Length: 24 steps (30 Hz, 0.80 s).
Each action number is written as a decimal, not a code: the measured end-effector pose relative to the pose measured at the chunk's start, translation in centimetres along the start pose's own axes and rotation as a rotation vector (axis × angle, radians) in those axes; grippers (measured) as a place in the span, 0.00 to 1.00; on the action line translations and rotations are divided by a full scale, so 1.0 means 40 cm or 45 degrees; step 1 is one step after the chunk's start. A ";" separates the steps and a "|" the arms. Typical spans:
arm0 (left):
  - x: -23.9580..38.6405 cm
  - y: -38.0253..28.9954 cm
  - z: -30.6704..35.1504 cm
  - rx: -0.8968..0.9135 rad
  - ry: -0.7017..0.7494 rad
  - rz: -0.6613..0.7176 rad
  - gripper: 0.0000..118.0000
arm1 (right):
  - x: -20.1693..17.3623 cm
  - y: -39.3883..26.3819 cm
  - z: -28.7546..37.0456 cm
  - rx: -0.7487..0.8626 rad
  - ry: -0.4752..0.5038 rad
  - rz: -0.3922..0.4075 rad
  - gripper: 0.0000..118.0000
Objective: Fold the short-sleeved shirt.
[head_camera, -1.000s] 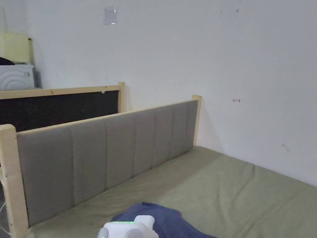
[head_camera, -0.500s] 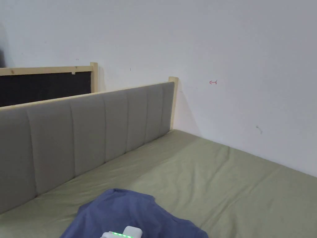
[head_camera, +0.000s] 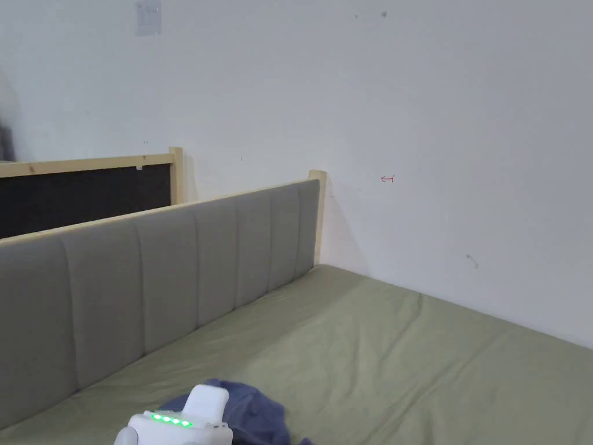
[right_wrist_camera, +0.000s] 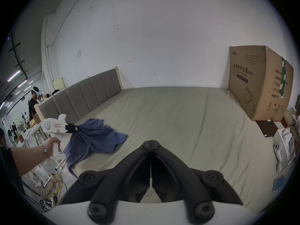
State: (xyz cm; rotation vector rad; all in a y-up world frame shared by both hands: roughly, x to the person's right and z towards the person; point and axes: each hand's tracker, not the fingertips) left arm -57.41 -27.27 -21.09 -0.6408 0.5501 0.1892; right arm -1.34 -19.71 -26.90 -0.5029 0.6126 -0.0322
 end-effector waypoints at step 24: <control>0.910 0.209 0.559 0.173 -1.201 -0.449 0.04 | 0.224 0.010 0.288 0.284 -0.282 -0.150 0.00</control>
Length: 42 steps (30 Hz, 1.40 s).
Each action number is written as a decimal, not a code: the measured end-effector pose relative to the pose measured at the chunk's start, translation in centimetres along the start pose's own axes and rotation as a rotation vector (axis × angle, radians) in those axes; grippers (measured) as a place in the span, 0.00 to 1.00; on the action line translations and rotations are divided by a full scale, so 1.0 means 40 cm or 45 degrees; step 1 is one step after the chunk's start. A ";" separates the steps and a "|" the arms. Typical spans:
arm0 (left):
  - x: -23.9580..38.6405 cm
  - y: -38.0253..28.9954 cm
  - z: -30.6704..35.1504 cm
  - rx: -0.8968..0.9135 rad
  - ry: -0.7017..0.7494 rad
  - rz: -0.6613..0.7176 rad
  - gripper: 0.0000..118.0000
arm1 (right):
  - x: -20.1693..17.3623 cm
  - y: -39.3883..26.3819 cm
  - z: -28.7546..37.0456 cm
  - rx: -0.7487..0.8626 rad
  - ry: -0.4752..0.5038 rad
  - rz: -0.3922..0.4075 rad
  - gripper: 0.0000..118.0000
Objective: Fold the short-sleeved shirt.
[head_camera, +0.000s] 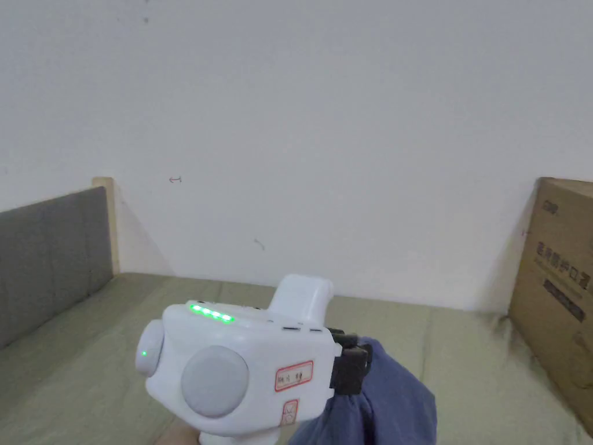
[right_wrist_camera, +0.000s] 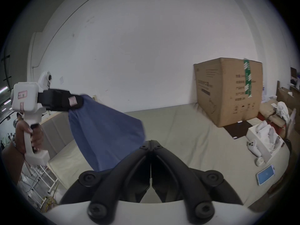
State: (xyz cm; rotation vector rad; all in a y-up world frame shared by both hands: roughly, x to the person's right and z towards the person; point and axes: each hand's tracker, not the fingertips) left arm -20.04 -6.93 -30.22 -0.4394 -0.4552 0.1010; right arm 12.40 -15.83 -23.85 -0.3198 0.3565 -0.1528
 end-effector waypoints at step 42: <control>-0.171 -0.412 0.114 0.022 0.659 0.405 0.00 | 0.002 -0.067 -0.025 0.120 -0.028 -0.036 0.00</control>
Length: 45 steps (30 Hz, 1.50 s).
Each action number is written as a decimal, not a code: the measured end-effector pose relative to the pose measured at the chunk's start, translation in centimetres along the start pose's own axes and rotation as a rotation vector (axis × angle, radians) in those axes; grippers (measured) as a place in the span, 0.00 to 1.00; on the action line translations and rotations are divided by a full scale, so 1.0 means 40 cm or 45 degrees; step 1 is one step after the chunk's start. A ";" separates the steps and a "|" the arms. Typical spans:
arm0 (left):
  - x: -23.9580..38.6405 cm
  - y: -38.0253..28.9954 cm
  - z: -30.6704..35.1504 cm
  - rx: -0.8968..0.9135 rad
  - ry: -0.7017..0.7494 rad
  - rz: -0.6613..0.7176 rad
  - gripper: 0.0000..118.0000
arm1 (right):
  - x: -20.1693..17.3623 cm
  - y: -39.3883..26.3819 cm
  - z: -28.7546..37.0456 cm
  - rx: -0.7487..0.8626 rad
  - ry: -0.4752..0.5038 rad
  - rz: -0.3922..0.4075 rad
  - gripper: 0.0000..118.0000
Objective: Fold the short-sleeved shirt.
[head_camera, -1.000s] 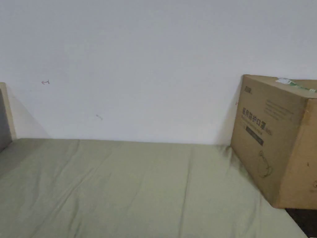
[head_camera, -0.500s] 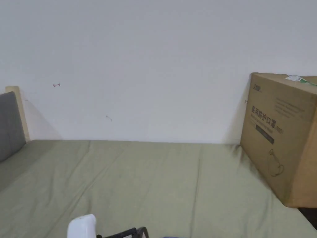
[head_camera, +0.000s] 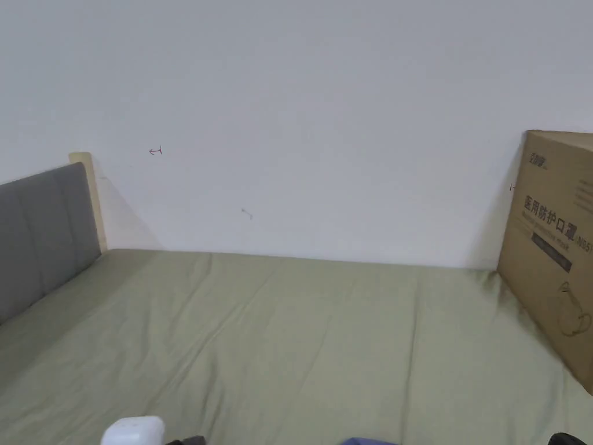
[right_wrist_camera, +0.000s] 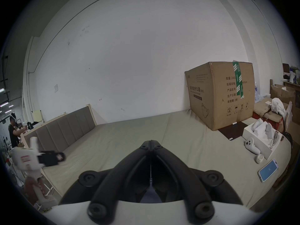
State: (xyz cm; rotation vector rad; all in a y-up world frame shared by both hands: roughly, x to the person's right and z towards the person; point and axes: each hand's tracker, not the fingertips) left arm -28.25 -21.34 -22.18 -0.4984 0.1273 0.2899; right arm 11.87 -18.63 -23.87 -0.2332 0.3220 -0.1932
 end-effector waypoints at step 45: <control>-0.154 -0.100 -0.040 -0.020 0.015 0.102 0.01 | 0.133 -0.294 -0.952 -1.416 -0.178 -0.044 0.97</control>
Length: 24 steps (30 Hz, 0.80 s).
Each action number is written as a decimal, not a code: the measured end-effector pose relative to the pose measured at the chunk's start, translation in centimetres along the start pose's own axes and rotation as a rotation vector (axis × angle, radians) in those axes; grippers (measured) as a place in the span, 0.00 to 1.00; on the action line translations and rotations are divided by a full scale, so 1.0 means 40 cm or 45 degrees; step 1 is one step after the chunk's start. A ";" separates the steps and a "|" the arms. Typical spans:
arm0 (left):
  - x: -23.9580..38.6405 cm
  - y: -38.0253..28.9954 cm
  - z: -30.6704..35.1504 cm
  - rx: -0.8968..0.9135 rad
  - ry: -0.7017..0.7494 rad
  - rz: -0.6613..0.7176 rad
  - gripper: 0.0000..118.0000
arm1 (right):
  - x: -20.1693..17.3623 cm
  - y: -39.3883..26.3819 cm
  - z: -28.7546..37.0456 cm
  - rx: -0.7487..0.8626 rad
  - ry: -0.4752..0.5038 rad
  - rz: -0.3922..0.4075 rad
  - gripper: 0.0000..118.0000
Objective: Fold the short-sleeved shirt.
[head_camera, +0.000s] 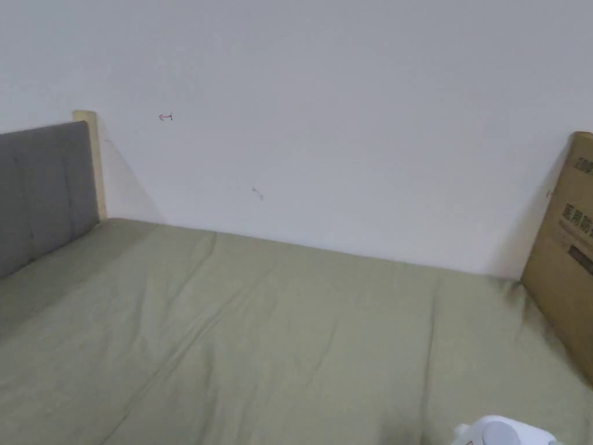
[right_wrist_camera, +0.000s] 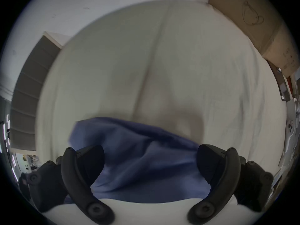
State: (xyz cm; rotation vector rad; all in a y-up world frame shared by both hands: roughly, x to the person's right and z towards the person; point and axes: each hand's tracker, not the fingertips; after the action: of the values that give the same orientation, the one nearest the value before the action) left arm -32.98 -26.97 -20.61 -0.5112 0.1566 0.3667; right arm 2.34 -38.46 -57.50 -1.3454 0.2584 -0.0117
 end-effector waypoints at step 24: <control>0.026 0.105 0.194 0.180 -0.038 -0.105 0.01 | 0.123 -0.293 0.640 0.708 0.260 0.065 0.05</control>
State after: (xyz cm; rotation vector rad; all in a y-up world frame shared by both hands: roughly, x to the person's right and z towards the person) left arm -33.18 -19.35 -16.05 -0.3711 0.1310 0.2805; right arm 13.64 -17.28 -41.97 -0.7834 0.4272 -0.1674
